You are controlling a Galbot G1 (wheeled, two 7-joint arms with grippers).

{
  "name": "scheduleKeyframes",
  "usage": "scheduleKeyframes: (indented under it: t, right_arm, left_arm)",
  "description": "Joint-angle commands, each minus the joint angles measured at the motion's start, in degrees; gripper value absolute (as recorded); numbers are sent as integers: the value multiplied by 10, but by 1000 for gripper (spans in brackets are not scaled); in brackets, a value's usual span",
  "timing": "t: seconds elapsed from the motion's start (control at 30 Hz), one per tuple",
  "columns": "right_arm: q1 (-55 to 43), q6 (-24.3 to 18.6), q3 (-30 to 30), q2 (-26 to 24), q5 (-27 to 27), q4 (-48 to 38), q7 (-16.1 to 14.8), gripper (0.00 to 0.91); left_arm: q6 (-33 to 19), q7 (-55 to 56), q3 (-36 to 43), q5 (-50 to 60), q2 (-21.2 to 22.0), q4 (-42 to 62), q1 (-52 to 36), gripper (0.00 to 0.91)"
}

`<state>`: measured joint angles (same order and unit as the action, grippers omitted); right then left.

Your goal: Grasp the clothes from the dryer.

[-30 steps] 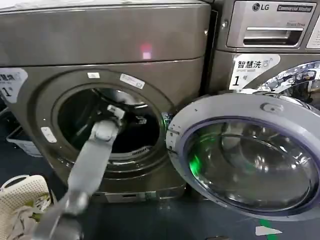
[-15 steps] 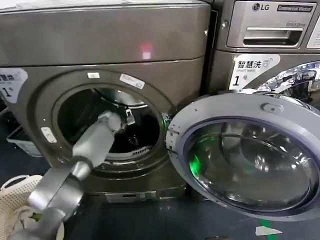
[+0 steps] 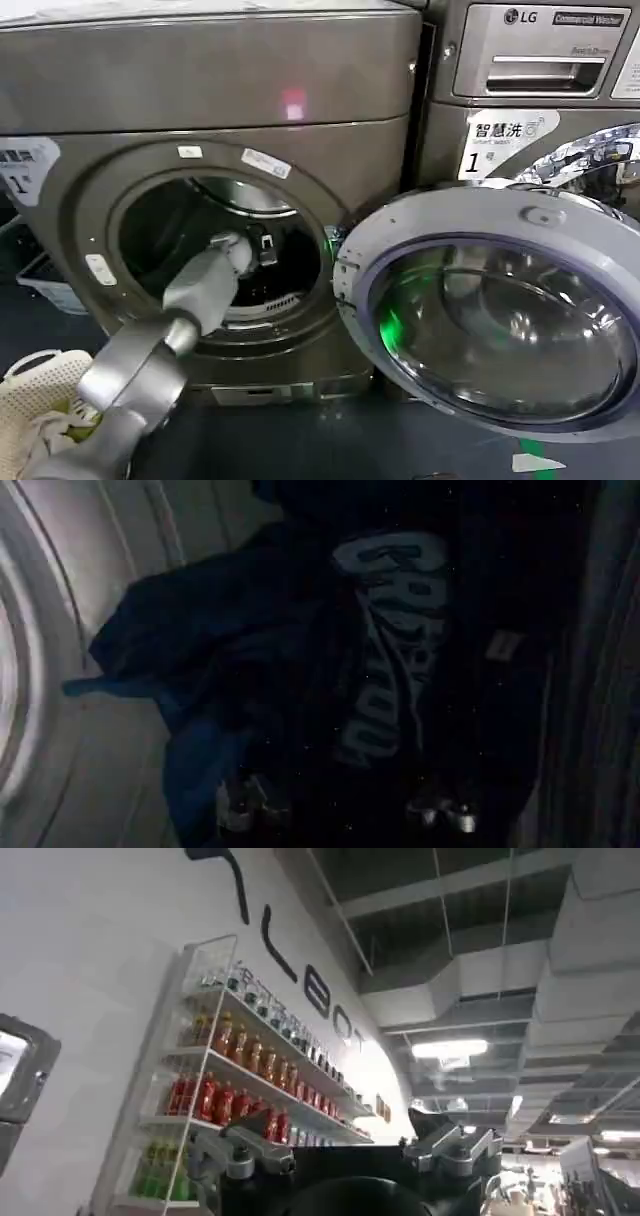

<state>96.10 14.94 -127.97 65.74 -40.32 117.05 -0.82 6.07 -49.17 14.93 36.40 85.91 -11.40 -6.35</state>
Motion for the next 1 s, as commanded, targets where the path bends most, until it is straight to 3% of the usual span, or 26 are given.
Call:
scheduleKeyframes:
  t: [0.03,0.2,0.43,0.5,0.57,0.67,0.9,1.0]
  right_arm:
    - [1,-2,-2,1,-1,1,0,907]
    - [2,-3,-1,5,-1,4,0,907]
    - [-2,-2,11,11,0,14,1,907]
    - [-3,-2,12,11,0,15,1,907]
    - [-3,-2,13,10,0,14,1,907]
    - [-4,-3,18,11,0,18,1,907]
    - [-4,-7,23,13,0,21,2,907]
    - [-3,-10,24,14,1,19,2,907]
  left_arm:
    - [-1,8,-16,3,4,1,-1,0]
    - [0,18,-56,-6,1,-15,-3,0]
    - [79,91,-184,-60,-4,-88,11,0]
    - [112,126,-209,-101,-10,-116,33,0]
    - [158,174,-245,-218,-19,-180,77,0]
    - [174,248,-315,-264,-19,-276,150,0]
    - [135,393,-431,-459,2,-543,326,0]
    - [75,452,-454,-515,14,-613,371,0]
